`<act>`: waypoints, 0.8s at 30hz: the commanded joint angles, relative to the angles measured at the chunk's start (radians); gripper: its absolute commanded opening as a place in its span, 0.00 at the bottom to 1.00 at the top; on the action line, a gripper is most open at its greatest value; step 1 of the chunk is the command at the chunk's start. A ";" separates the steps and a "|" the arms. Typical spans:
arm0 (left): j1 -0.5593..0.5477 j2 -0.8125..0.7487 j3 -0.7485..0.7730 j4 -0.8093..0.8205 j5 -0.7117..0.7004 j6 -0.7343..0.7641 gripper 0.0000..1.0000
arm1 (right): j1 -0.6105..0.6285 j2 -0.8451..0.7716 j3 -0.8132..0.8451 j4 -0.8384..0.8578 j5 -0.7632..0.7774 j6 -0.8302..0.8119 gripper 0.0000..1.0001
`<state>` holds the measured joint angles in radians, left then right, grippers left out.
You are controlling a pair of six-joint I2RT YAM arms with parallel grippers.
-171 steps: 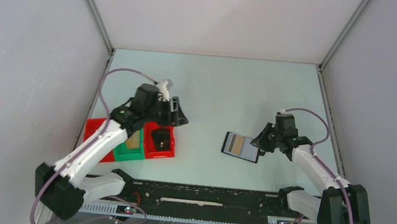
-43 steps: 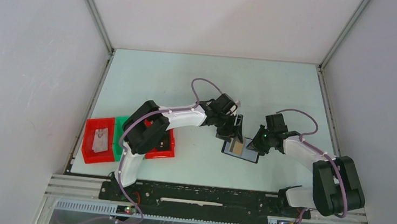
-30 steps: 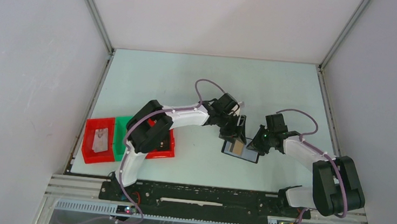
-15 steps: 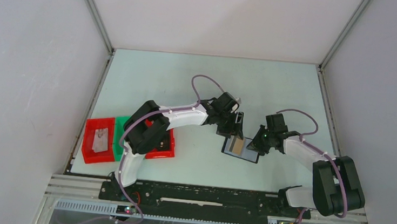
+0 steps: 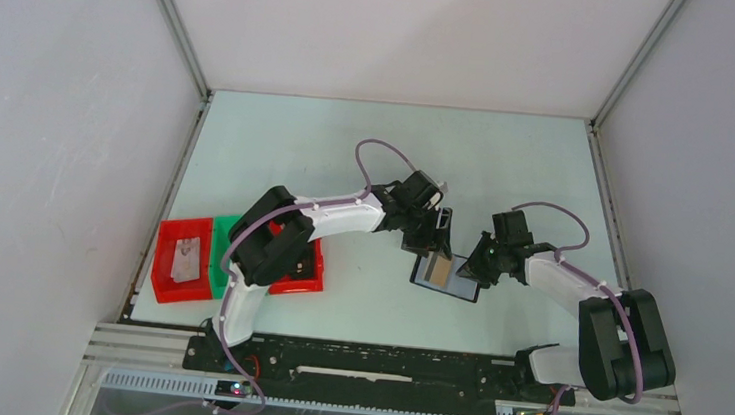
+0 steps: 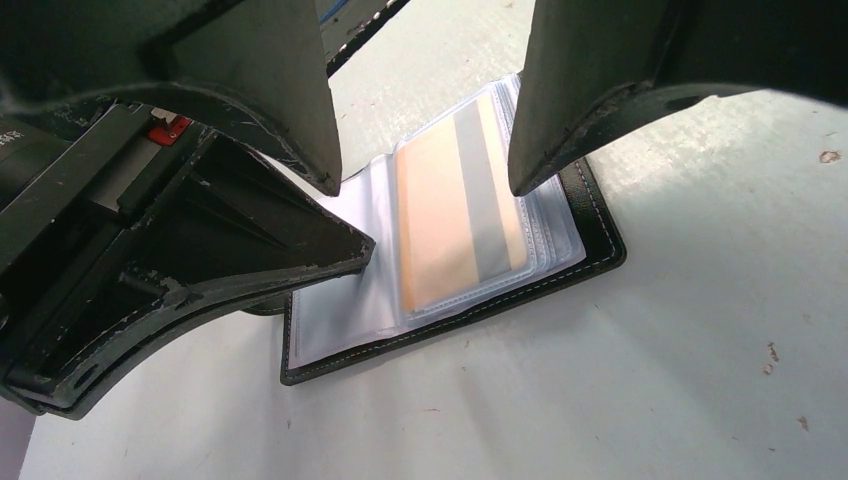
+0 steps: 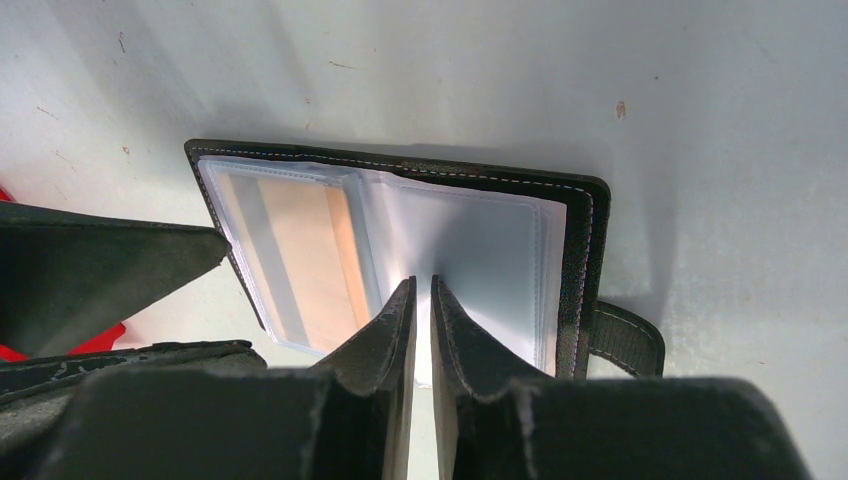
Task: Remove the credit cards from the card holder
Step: Remove the credit card from the card holder.
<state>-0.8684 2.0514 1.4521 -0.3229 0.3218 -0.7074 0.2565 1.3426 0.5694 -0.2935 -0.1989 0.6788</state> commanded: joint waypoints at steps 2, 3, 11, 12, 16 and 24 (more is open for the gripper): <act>-0.004 -0.001 -0.014 0.016 -0.003 0.002 0.68 | -0.007 -0.013 -0.022 -0.020 0.043 -0.018 0.18; -0.004 0.000 -0.015 0.016 -0.003 0.002 0.68 | -0.007 -0.011 -0.022 -0.019 0.042 -0.018 0.18; -0.005 0.023 -0.013 0.018 0.005 0.002 0.68 | -0.007 -0.010 -0.024 -0.019 0.042 -0.018 0.18; -0.005 0.026 -0.013 0.018 0.008 0.001 0.68 | -0.007 -0.011 -0.024 -0.019 0.042 -0.017 0.18; -0.007 0.031 -0.014 0.017 0.009 0.000 0.69 | -0.007 -0.012 -0.023 -0.021 0.042 -0.017 0.18; -0.014 0.020 -0.006 0.049 0.097 0.004 0.69 | -0.007 -0.008 -0.023 -0.018 0.040 -0.019 0.18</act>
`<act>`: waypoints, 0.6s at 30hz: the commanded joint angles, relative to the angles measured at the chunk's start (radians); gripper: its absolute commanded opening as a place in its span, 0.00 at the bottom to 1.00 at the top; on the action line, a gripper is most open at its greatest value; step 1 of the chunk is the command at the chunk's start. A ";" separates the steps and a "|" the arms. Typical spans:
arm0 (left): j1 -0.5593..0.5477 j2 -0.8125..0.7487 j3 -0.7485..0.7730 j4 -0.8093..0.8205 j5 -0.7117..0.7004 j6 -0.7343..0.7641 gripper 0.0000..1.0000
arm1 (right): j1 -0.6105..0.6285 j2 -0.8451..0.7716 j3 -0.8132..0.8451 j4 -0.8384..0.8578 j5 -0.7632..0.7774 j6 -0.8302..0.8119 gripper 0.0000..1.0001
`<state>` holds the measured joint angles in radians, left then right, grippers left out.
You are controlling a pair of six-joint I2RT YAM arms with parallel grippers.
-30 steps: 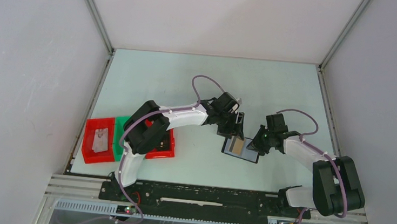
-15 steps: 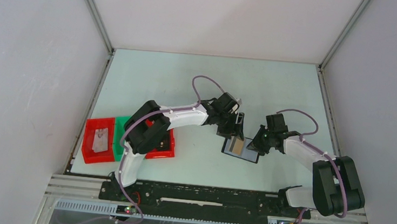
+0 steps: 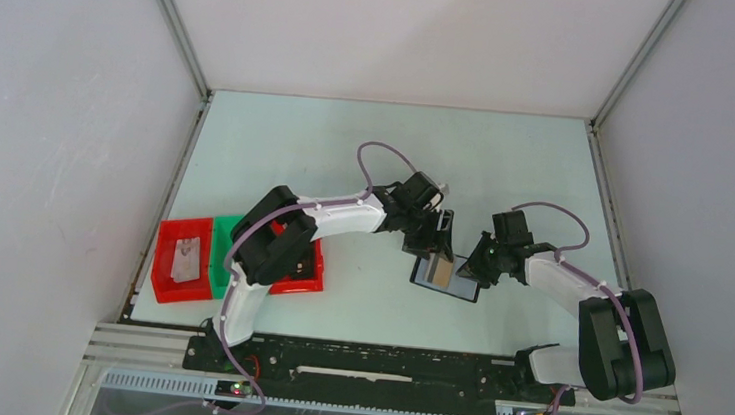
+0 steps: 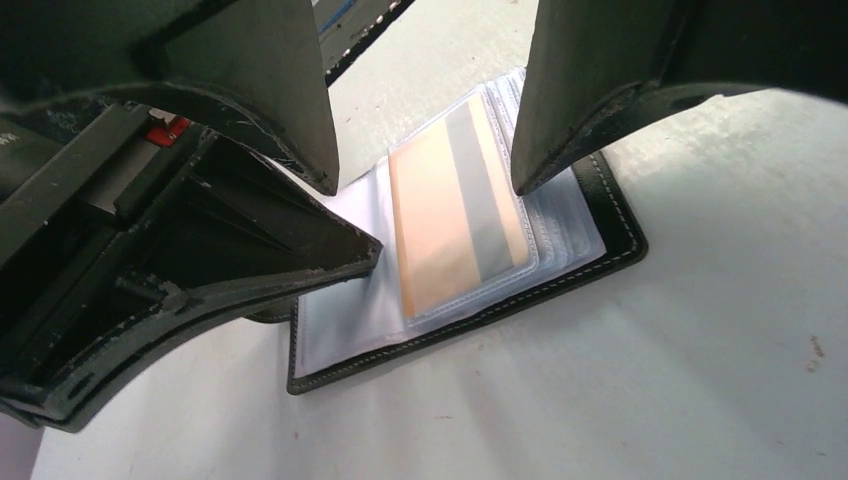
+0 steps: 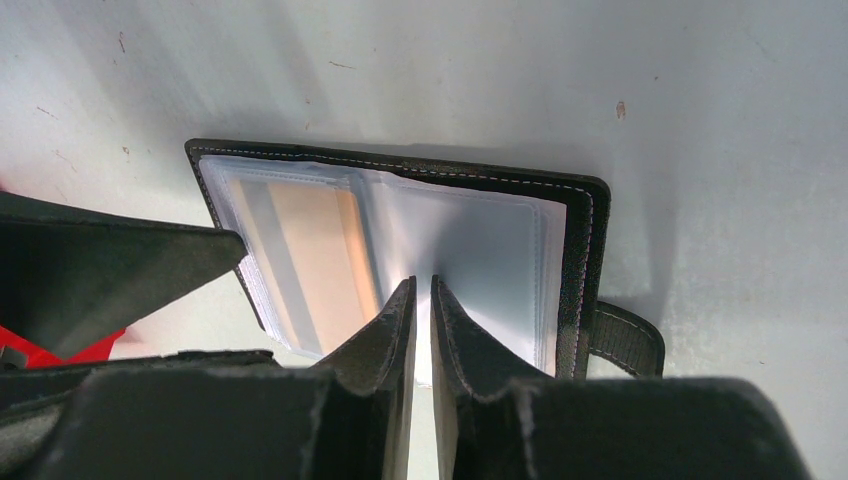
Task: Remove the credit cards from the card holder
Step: Remove the credit card from the card holder.
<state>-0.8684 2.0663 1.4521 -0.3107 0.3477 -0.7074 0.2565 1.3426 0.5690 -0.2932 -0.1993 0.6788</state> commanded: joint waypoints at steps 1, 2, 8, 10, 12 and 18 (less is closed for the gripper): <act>-0.014 0.007 0.000 0.040 0.085 0.003 0.69 | -0.007 -0.007 -0.023 -0.017 0.039 -0.018 0.18; -0.016 0.009 0.005 0.042 0.097 0.001 0.69 | -0.007 -0.007 -0.023 -0.016 0.038 -0.017 0.18; -0.015 0.027 0.019 0.054 0.136 -0.013 0.69 | -0.007 -0.006 -0.023 -0.018 0.038 -0.019 0.18; -0.016 0.031 0.021 0.061 0.149 -0.019 0.69 | -0.008 -0.008 -0.023 -0.020 0.038 -0.020 0.18; -0.015 0.033 0.022 0.072 0.164 -0.026 0.69 | -0.008 -0.008 -0.023 -0.022 0.039 -0.022 0.18; -0.016 0.033 0.020 0.116 0.211 -0.058 0.69 | -0.011 -0.009 -0.023 -0.023 0.038 -0.024 0.18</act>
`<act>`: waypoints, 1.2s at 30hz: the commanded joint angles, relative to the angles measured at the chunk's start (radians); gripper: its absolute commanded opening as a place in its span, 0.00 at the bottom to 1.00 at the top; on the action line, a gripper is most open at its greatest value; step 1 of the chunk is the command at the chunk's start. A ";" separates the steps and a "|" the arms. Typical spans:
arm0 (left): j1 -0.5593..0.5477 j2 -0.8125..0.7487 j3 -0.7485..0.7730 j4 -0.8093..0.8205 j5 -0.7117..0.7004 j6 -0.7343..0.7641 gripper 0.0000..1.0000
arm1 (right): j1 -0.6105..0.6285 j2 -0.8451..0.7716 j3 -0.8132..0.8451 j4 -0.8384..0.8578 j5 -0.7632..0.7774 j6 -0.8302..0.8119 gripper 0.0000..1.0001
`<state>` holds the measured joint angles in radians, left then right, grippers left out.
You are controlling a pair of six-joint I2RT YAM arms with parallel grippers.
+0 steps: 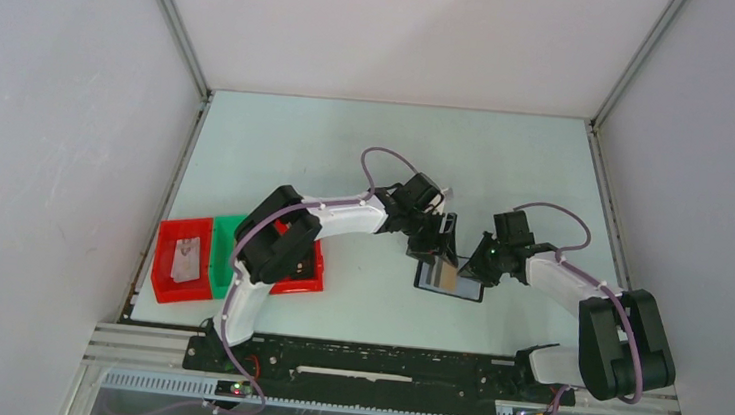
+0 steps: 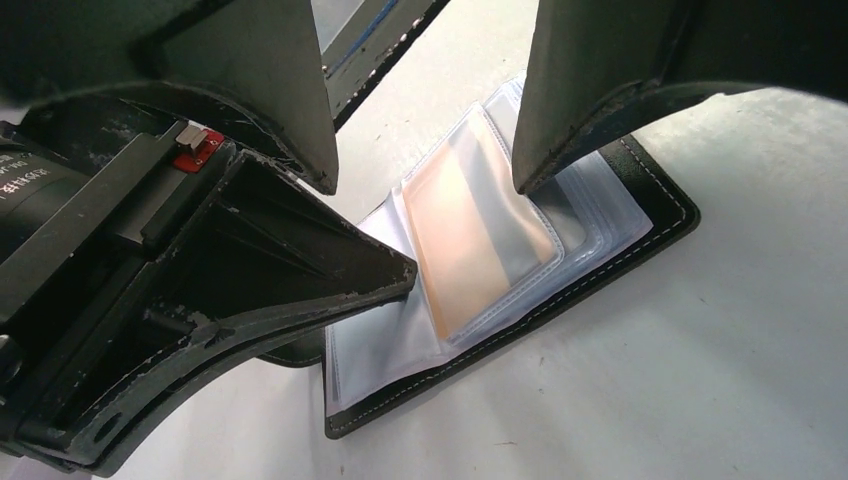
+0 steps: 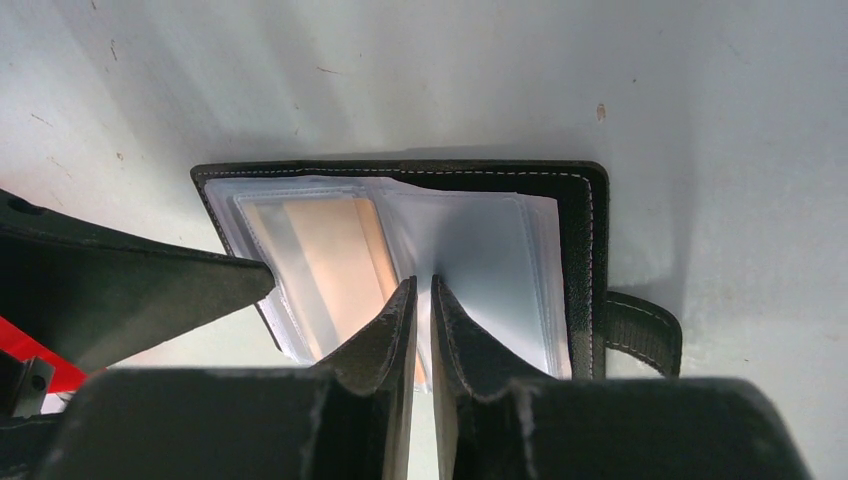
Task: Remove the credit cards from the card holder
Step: Remove the credit card from the card holder.
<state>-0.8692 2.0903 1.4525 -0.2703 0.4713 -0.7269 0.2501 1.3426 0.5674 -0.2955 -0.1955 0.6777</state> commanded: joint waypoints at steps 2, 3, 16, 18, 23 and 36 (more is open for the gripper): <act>-0.015 0.007 0.019 0.087 0.097 -0.049 0.69 | -0.004 -0.011 -0.021 -0.021 0.034 -0.023 0.18; -0.015 0.006 0.017 0.094 0.100 -0.054 0.69 | -0.005 -0.011 -0.022 -0.021 0.034 -0.023 0.18; -0.015 -0.059 -0.010 0.053 -0.009 -0.034 0.69 | -0.007 -0.025 -0.023 -0.028 0.039 -0.023 0.18; -0.015 -0.073 -0.010 -0.001 -0.082 -0.002 0.70 | -0.009 -0.042 -0.026 -0.031 0.035 -0.023 0.18; -0.015 -0.089 -0.031 -0.016 -0.129 0.003 0.70 | -0.020 -0.138 -0.026 -0.067 0.039 -0.012 0.19; -0.015 -0.076 -0.039 -0.011 -0.122 0.001 0.70 | -0.120 -0.189 -0.033 -0.115 0.058 -0.059 0.23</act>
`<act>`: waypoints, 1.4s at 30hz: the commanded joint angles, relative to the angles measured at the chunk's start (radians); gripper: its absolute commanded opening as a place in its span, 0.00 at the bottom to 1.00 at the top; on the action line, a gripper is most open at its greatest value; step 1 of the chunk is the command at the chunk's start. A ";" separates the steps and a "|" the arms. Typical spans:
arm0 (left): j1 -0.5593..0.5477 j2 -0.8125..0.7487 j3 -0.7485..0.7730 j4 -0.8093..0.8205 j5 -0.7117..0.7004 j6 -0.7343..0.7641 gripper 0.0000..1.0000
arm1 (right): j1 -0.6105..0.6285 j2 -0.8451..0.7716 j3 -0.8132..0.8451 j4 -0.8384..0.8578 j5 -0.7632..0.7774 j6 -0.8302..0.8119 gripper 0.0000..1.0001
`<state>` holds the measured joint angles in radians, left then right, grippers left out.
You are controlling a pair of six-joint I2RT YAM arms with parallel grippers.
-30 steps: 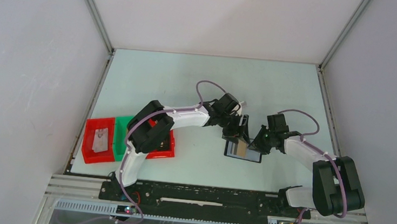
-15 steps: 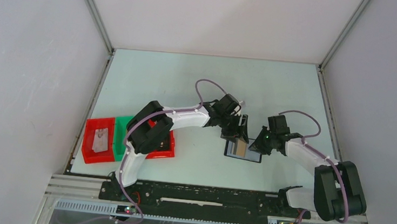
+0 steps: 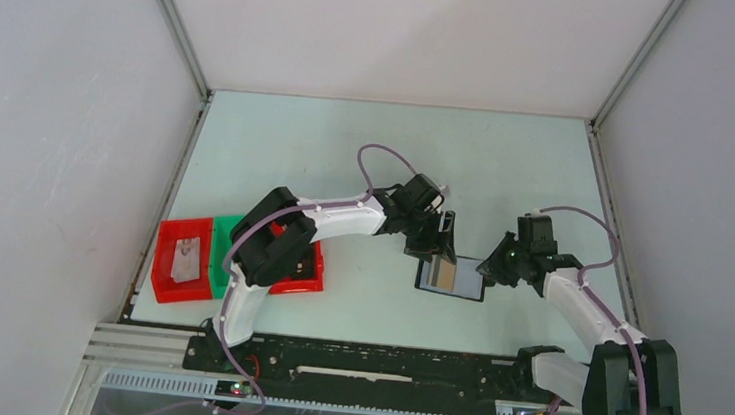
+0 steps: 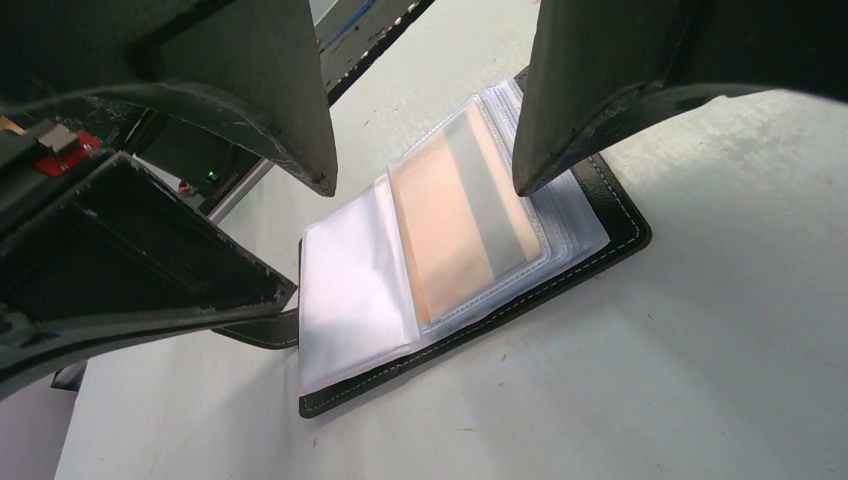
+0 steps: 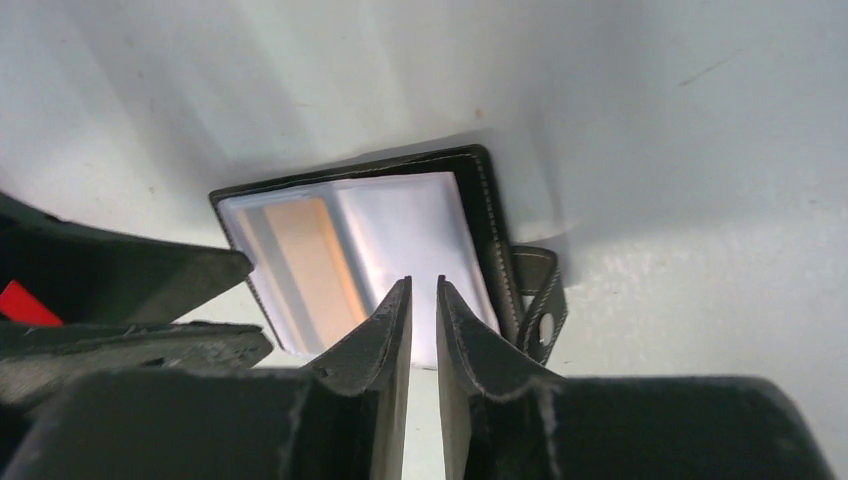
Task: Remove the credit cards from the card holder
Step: Remove the credit card from the card holder.
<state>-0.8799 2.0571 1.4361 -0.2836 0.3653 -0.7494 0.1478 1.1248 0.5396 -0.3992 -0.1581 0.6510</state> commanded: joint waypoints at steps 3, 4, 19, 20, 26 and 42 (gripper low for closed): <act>-0.004 -0.038 -0.024 0.004 -0.013 0.020 0.70 | -0.024 0.062 -0.006 -0.009 0.035 -0.032 0.25; -0.005 -0.037 -0.024 0.004 -0.012 0.019 0.70 | -0.026 0.071 -0.007 -0.007 0.040 -0.031 0.26; -0.004 -0.031 -0.046 0.053 0.023 -0.007 0.70 | -0.054 0.103 -0.035 0.027 0.030 -0.041 0.26; -0.004 -0.028 -0.044 0.053 0.030 -0.007 0.70 | -0.054 0.102 -0.035 0.027 0.030 -0.042 0.26; -0.005 -0.010 -0.024 0.034 0.040 -0.006 0.70 | -0.055 0.110 -0.035 0.033 0.020 -0.042 0.26; -0.005 0.029 -0.008 0.094 0.118 -0.056 0.70 | -0.056 0.112 -0.035 0.037 0.012 -0.047 0.25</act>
<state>-0.8783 2.0693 1.4097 -0.2291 0.4412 -0.7803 0.0975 1.2217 0.5182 -0.3847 -0.1616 0.6258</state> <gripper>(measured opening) 0.700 0.257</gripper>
